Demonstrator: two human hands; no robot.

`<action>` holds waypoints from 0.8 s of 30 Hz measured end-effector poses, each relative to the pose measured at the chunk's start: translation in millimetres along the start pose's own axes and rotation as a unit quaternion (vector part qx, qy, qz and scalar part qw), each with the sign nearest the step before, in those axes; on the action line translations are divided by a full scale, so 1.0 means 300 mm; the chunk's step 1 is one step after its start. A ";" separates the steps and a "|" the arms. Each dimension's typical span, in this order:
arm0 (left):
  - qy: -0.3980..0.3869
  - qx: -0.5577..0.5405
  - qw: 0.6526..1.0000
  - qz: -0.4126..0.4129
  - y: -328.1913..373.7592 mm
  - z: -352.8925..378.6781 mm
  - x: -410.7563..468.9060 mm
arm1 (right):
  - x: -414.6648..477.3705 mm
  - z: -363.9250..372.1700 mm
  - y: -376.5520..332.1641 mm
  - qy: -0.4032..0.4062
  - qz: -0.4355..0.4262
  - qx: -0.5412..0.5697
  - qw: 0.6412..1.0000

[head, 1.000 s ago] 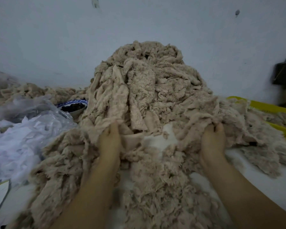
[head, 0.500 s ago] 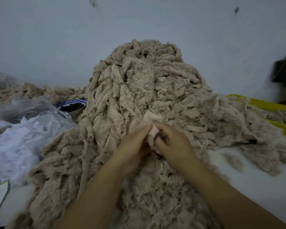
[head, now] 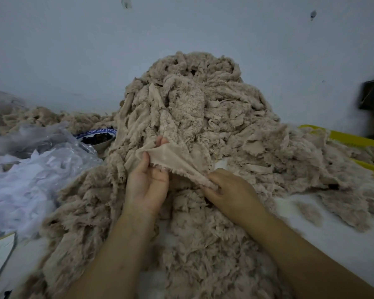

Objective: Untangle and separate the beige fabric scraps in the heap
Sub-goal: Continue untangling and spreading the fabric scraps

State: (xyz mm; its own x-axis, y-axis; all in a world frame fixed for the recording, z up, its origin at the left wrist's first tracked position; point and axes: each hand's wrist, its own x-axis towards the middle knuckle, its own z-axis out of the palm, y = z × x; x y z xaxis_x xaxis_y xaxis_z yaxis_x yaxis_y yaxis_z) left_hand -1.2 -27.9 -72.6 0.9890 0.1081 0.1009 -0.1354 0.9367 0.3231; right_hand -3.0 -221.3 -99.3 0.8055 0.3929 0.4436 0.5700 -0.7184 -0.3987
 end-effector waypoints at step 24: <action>-0.017 0.176 0.981 -0.074 -0.054 0.020 -0.019 | -0.004 0.003 -0.030 -0.050 0.091 0.243 0.964</action>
State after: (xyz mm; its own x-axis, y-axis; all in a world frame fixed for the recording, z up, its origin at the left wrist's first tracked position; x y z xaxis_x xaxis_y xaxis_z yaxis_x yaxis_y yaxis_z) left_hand -5.0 -45.8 -72.8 0.9976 -0.0374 0.0577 -0.0083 0.7674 0.6411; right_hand -8.9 -214.8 -97.0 0.8969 0.3564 0.2617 0.4072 -0.4352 -0.8030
